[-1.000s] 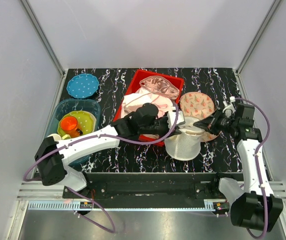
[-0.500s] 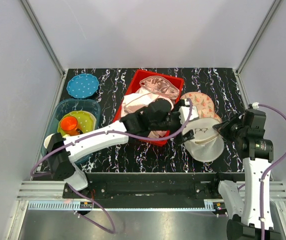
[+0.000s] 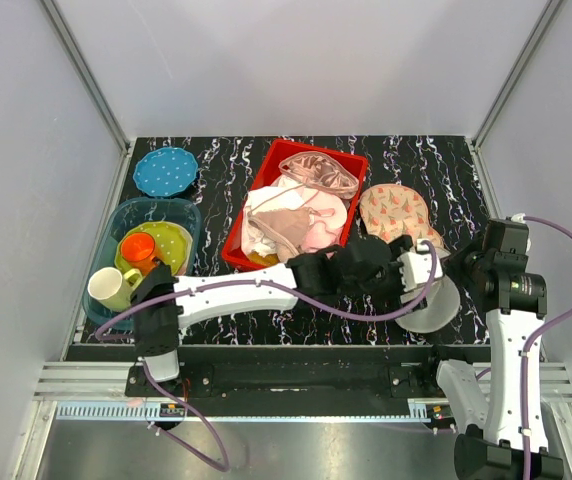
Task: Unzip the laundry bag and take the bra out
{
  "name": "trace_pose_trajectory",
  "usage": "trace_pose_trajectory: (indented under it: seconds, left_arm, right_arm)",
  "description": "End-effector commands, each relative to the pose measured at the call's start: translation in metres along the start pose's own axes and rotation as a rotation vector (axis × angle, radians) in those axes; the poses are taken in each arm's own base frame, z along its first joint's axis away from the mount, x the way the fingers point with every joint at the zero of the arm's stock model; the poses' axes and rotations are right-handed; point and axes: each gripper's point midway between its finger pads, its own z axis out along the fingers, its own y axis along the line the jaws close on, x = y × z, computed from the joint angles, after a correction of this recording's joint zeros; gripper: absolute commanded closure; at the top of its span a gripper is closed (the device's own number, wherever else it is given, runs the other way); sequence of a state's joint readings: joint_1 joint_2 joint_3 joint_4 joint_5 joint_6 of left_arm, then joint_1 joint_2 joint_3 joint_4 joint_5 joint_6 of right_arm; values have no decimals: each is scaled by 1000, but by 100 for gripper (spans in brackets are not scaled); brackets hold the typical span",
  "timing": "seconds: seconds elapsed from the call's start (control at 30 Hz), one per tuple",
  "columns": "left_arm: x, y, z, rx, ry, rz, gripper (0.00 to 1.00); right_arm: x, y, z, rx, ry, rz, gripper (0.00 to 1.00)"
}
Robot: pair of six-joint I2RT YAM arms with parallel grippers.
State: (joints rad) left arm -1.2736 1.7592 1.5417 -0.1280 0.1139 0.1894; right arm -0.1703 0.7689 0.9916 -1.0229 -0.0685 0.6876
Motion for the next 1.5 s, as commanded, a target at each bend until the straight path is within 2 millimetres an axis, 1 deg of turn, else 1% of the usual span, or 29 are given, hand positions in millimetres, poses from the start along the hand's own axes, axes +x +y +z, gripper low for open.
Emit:
trace_pose_trajectory:
  seconds: [0.0,0.13,0.2,0.27,0.3,0.37,0.4,0.5,0.57,0.6,0.63,0.67,0.7,0.77,0.8,0.83,0.87,0.9,0.93,0.97,1.0,1.07,1.13,1.2,1.23,1.27,1.33,1.43,1.47]
  left_arm:
    - [-37,8,13,-62,-105,-14,11]
    - [-42,2,22,-37,-120,-33,12]
    - [-42,4,28,-46,-121,-37,16]
    - [-33,5,39,-44,-101,-28,19]
    - [-32,3,42,-35,-108,-16,24]
    - [-24,8,48,-59,-85,-1,44]
    - [-22,10,48,-72,-75,-2,69]
    - [-24,18,43,-107,-73,7,100]
    - [-23,22,36,-112,-68,37,100]
    - [-23,22,33,-107,-68,48,100]
    - [-22,22,29,-101,-69,64,100]
    - [-15,22,26,-81,-65,66,100]
    - [-24,23,15,-73,-94,67,100]
    - [-27,27,4,-33,-128,52,100]
    - [-26,26,-5,-21,-141,43,100]
    - [-28,27,-10,-9,-156,21,100]
    - [-30,29,-16,18,-178,14,100]
    - [-25,29,-19,33,-176,2,100]
    - [-30,29,-26,42,-195,-12,100]
    - [-31,30,-29,56,-202,-14,100]
    - [-29,31,-30,58,-200,-20,100]
    - [-28,34,-33,49,-195,-29,100]
    - [-24,33,-33,50,-188,-30,100]
    - [-27,32,-36,66,-206,-25,100]
    - [-26,30,-37,81,-209,-17,100]
    - [-29,31,-39,81,-220,-18,100]
    - [-29,32,-40,85,-222,-27,100]
    - [-32,30,-41,107,-236,-38,100]
    - [-30,28,-39,117,-234,-44,100]
  right_arm:
    - [-19,18,-14,-58,-77,15,100]
    - [-16,18,-14,-67,-66,12,100]
    - [-14,19,-15,-76,-62,15,100]
    - [-14,20,-15,-82,-62,13,100]
    - [-14,20,-14,-82,-60,11,100]
    - [-14,20,-14,-81,-62,7,100]
    - [-14,19,-14,-79,-59,4,100]
    - [-11,20,-15,-95,-52,-19,100]
    - [-7,23,-16,-126,-41,-35,98]
    - [-1,28,-15,-164,-11,-45,88]
    - [2,30,-15,-181,4,-52,73]
    - [6,31,-14,-191,20,-60,72]
    - [8,35,-15,-214,33,-66,70]
    - [9,37,-18,-232,33,-80,52]
    - [10,37,-19,-237,37,-85,44]
    - [10,38,-22,-244,36,-93,42]
    - [8,41,-26,-257,29,-109,41]
    - [10,44,-30,-279,42,-120,41]
    - [11,48,-35,-304,40,-134,41]
    - [8,55,-44,-340,25,-163,43]
    - [11,63,-53,-392,40,-188,43]
    - [9,75,-71,-455,28,-244,44]
    - [18,82,-82,-511,73,-280,48]
    - [27,90,-90,-588,115,-304,54]
    - [31,91,-91,-613,127,-304,56]
    - [39,89,-86,-619,164,-285,58]
    - [47,90,-85,-653,200,-284,59]
    - [62,79,-73,-637,253,-294,59]
    - [67,76,-73,-637,277,-297,59]
